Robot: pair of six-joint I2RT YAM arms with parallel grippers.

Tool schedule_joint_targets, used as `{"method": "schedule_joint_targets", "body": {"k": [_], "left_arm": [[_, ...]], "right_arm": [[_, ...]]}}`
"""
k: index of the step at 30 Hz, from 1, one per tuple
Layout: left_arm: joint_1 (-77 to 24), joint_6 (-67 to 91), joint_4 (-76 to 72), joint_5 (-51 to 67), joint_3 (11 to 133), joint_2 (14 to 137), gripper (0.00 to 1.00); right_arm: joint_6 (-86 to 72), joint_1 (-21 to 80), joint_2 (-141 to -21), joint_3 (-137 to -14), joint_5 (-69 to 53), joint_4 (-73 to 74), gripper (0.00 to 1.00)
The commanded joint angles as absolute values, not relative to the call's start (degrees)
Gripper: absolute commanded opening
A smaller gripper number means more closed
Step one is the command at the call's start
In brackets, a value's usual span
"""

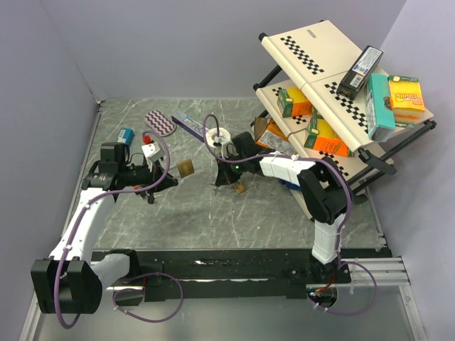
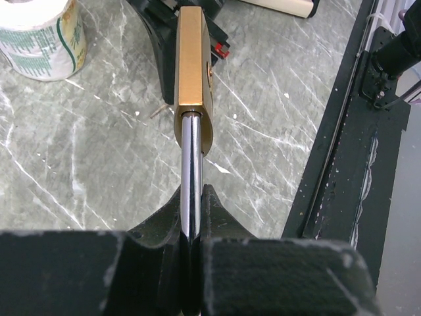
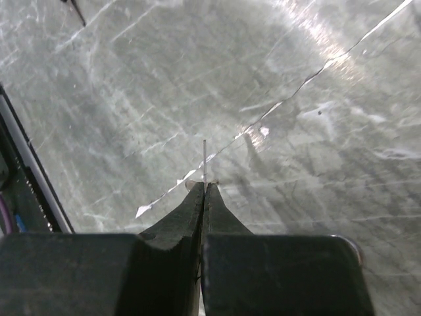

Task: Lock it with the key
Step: Place the key at the center of the board.

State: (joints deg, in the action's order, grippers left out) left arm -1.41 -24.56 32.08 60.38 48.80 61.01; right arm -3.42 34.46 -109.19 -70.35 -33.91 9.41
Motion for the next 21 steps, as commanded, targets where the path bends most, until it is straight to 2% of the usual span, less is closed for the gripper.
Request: {"method": "schedule_joint_targets", "body": {"k": [1, 17, 18, 20, 21], "left_arm": [[-1.1, -26.1, 29.0, 64.5, 49.0, 59.9, 0.01], [-1.1, -32.3, 33.7, 63.5, 49.0, 60.5, 0.01], [-1.1, -33.0, 34.3, 63.4, 48.9, 60.5, 0.01], [-1.2, -34.8, 35.7, 63.3, 48.7, 60.6, 0.01], [-1.2, -35.2, 35.9, 63.5, 48.5, 60.8, 0.01]], "right_arm": [[-4.1, 34.2, -110.6, -71.5, -31.8, 6.9, 0.0], [2.8, 32.6, -111.2, -71.5, -29.2, 9.8, 0.0], [3.3, 32.6, -110.9, -71.5, -29.7, 10.2, 0.07], [5.2, 32.5, -110.0, -71.5, -32.1, 11.1, 0.28], [5.3, 32.6, -108.9, -71.4, -33.6, 10.9, 0.5]]}}
